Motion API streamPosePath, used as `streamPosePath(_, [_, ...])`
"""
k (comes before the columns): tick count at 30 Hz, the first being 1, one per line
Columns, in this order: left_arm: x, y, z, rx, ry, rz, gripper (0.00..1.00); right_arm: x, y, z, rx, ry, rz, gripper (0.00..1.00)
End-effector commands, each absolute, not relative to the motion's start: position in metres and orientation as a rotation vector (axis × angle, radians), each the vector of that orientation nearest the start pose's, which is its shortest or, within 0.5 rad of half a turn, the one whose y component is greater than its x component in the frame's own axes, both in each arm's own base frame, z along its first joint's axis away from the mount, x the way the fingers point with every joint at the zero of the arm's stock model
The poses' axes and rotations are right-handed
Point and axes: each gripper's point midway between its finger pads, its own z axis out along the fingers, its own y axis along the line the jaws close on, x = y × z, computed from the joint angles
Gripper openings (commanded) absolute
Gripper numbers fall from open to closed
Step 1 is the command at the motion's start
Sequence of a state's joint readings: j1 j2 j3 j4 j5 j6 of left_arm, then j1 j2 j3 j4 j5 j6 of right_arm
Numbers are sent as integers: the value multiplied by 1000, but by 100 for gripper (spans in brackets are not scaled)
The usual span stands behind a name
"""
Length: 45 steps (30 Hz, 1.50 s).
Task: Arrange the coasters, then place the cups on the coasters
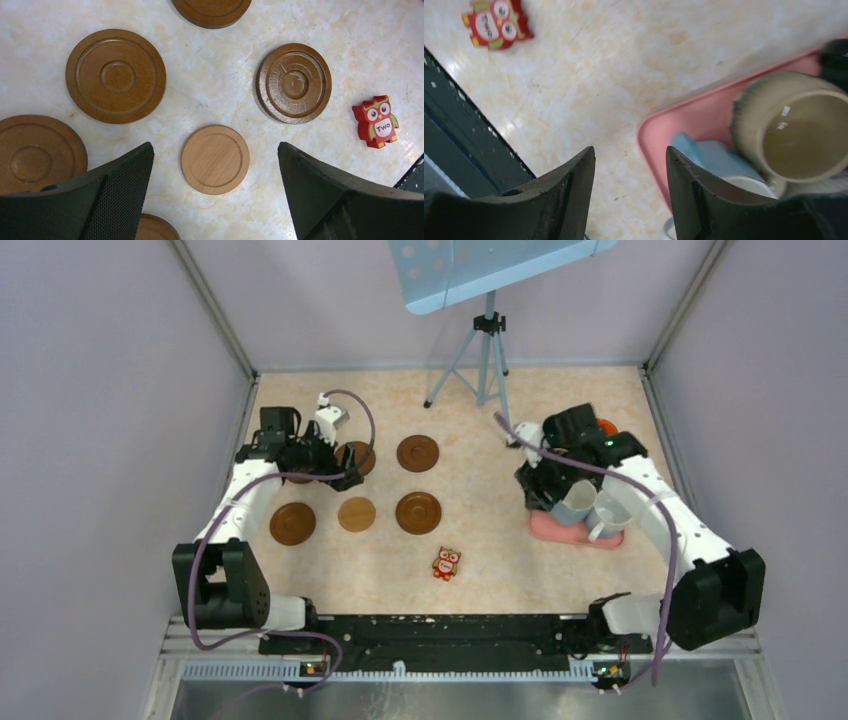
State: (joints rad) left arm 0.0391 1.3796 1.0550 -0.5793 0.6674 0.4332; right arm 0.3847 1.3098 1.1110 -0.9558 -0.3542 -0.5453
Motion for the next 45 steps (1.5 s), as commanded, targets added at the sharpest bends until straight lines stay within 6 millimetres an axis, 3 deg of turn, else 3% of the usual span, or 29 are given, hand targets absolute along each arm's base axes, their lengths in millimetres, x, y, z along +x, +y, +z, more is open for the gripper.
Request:
streamPosePath(1, [338, -94, 168, 768, 2139, -605, 99, 280, 116, 212, -928, 2237, 485, 53])
streamPosePath(4, [339, -99, 169, 770, 2135, -624, 99, 308, 66, 231, -694, 2239, 438, 51])
streamPosePath(7, [333, -118, 170, 833, 2118, -658, 99, 324, 22, 229, -521, 2286, 454, 51])
streamPosePath(9, [329, -134, 169, 889, 2104, -661, 99, 332, -11, 218, -408, 2335, 430, 50])
streamPosePath(14, [325, -167, 168, 996, 2082, -666, 99, 343, -93, 169, -166, 2467, 327, 43])
streamPosePath(17, [327, -174, 168, 1012, 2081, -672, 99, 344, -116, 141, -98, 2539, 308, 41])
streamPosePath(24, [327, -177, 164, 1020, 2086, -678, 99, 341, -115, 88, -38, 2620, 370, 42])
streamPosePath(33, [327, -179, 165, 1030, 2078, -674, 99, 331, -103, 36, 1, 2722, 428, 42])
streamPosePath(40, [326, -179, 164, 1032, 2076, -673, 99, 309, -77, 14, -19, 2804, 556, 36])
streamPosePath(45, [325, -180, 163, 1036, 2075, -677, 99, 291, -57, 17, -9, 2812, 692, 31])
